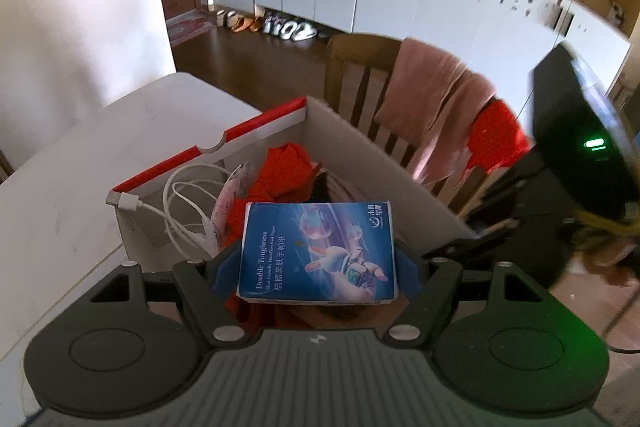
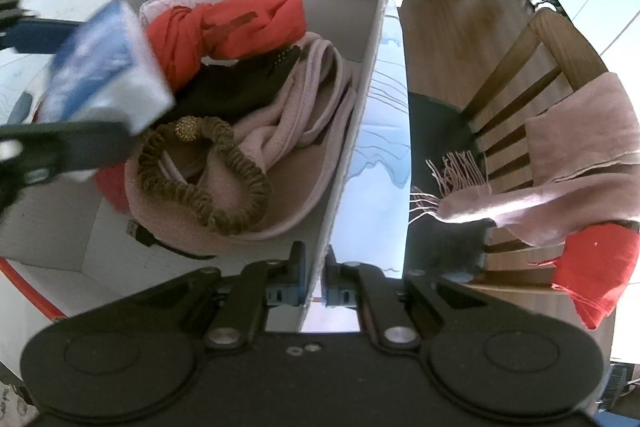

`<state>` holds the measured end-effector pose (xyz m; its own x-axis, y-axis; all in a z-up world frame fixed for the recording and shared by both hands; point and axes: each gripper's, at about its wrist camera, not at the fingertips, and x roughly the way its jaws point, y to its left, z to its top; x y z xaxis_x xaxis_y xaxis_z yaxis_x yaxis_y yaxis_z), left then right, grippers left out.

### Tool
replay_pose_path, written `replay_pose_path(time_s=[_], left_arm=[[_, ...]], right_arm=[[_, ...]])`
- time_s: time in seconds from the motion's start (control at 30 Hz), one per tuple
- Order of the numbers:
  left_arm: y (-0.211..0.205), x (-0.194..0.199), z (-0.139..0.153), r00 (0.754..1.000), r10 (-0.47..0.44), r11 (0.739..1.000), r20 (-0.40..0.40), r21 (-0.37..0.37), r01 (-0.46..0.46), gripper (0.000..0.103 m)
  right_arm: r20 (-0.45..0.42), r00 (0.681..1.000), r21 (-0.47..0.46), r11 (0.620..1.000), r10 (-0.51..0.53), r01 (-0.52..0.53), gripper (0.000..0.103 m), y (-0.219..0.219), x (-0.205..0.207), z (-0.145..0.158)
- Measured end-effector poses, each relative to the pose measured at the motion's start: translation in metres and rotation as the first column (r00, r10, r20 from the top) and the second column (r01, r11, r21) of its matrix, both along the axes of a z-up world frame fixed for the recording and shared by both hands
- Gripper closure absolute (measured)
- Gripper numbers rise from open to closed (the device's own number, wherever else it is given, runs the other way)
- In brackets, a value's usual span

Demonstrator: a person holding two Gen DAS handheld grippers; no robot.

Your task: Organize objects

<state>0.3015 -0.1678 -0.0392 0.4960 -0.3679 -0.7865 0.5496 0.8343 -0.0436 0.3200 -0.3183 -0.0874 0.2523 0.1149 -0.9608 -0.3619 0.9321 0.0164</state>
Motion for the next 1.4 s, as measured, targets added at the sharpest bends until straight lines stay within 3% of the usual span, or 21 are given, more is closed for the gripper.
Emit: replay_pose_path(time_s=[0.4,0.6,1.03,1.4], left_arm=[[-0.023,0.01,-0.03,0.996,-0.075,0.989,0.037,0.129,0.069,0.026],[-0.021,0.012,-0.039,0.997,-0.077,0.988,0.017,0.135,0.074,0.024],[-0.007,-0.007,-0.037,0.999,-0.045,0.996,-0.01,0.079,0.046,0.017],[0.02,-0.035,-0.007,0.997,0.076,0.996,0.001,-0.051,-0.076,0.017]], right_arm=[[-0.002,1.0,-0.001,1.0,0.005,-0.005,0.096,0.001,0.0,0.0],[-0.001,1.0,0.003,1.0,0.005,-0.005,0.096,0.001,0.0,0.0],[-0.001,1.0,0.007,1.0,0.012,-0.012,0.096,0.0,0.001,0.001],[-0.003,1.0,0.024,0.999,0.03,-0.03,0.094,-0.002,0.0,0.002]])
